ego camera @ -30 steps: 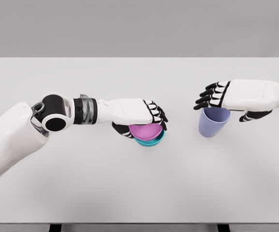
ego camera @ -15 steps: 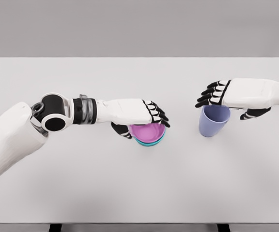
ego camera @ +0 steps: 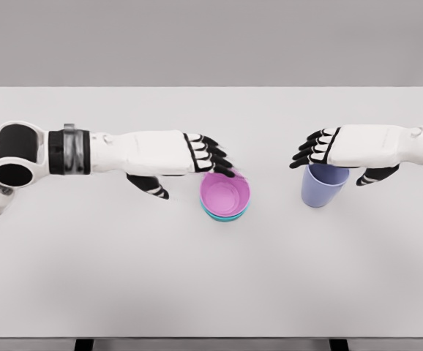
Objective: Stacking bowl and cup with both arms
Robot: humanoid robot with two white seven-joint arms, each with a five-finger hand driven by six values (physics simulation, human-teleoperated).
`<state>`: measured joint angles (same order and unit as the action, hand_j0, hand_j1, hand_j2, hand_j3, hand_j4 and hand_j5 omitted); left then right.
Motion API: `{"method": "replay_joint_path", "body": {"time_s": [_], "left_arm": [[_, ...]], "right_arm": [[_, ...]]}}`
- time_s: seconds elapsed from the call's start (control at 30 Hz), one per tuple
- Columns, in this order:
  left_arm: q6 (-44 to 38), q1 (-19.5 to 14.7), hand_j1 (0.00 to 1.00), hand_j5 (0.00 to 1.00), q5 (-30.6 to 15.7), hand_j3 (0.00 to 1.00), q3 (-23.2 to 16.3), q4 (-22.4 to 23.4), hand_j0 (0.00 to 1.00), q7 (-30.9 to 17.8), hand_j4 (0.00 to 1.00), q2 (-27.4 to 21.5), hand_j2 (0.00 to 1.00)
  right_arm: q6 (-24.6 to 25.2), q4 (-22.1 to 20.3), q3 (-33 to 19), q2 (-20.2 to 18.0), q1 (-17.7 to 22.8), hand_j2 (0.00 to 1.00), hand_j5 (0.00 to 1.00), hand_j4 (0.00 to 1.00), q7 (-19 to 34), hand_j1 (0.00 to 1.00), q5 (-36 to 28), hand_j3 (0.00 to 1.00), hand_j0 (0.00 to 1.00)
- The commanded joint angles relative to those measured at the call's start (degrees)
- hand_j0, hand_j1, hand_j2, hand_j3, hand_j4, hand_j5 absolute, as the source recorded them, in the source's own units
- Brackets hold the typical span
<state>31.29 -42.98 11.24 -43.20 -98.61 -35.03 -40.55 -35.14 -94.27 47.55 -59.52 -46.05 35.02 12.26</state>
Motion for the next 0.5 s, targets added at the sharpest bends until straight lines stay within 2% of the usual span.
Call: {"method": "replay_joint_path", "body": {"time_s": [0.0,0.07,0.1,0.17,0.23,0.3,0.47], "left_arm": [[3.7,0.2,1.0,1.0,-12.0,1.0,5.5,-0.6,1.0,0.0,1.0,-6.6,1.0],[3.7,1.9,1.0,1.0,-25.7,1.0,5.8,0.0,1.0,0.0,1.0,-11.5,1.0],[3.7,3.1,1.0,1.0,-32.2,1.0,6.5,1.2,1.0,0.0,1.0,-16.1,1.0],[3.7,6.1,1.0,1.0,-32.5,1.0,6.5,4.5,1.0,0.0,1.0,-19.5,1.0],[3.7,9.1,1.0,1.0,-32.6,1.0,7.0,8.3,1.0,0.0,1.0,-19.3,1.0],[3.7,11.2,1.0,1.0,-32.3,1.0,7.0,9.0,1.0,0.0,1.0,-19.0,1.0],[3.7,11.9,1.0,1.0,-32.3,1.0,7.1,9.0,1.0,0.0,1.0,-19.0,1.0]], "right_arm": [[0.1,0.7,1.0,0.2,-0.1,1.0,1.0,1.0,0.0,1.0,0.1,1.0,1.0],[0.1,1.3,1.1,0.4,-0.3,1.0,1.0,1.0,0.0,1.0,0.2,1.0,1.0],[0.1,1.5,1.2,0.7,-0.4,1.0,1.0,1.0,0.0,1.0,0.3,1.0,1.0],[0.1,1.5,1.6,0.8,-0.8,1.0,1.0,1.0,0.0,1.0,0.3,1.0,1.0],[0.1,2.7,2.1,1.6,-1.1,1.0,1.0,1.0,0.0,1.0,0.5,1.0,1.0],[0.1,3.4,3.7,2.4,-2.4,1.0,1.0,1.0,0.0,1.0,0.9,1.0,1.0],[0.1,4.4,4.7,2.4,-2.6,1.0,1.0,1.0,0.0,1.0,1.0,1.0,1.0]]}}
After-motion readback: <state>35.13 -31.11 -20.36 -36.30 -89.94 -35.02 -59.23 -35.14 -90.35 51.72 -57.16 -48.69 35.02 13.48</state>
